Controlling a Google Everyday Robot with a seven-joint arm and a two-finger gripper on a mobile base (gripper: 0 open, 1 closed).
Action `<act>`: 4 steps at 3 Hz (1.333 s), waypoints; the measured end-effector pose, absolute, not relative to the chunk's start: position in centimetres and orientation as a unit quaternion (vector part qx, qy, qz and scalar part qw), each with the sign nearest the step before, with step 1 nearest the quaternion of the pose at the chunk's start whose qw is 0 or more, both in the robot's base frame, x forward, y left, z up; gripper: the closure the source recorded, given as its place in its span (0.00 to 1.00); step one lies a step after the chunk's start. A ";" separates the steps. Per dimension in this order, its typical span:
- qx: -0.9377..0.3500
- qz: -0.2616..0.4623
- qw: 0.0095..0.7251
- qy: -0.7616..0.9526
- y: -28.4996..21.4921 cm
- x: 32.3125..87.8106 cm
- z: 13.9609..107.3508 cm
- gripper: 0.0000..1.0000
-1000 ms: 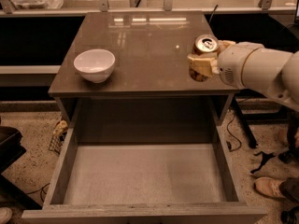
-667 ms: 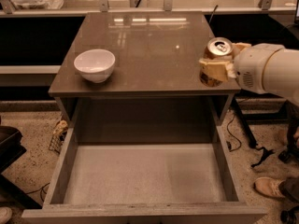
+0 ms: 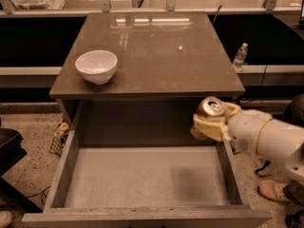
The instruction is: Place orange can into top drawer
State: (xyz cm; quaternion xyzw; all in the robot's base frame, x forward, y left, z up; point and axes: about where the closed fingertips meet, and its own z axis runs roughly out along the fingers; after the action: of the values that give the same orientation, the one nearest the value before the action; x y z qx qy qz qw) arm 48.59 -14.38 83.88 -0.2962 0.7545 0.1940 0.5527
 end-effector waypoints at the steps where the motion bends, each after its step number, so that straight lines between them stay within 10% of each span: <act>1: -0.307 0.221 0.541 0.751 -11.7 48.4 79.3 1.00; 4: -0.408 0.223 0.456 0.759 -2.1 52.9 69.2 1.00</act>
Offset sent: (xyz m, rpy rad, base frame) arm 0.0409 0.1188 -0.1234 -0.2046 0.0899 0.2484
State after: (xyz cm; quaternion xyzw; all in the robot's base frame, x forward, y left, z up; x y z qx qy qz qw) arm 52.94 -2.10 69.17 -0.4075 0.7592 0.2228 0.4560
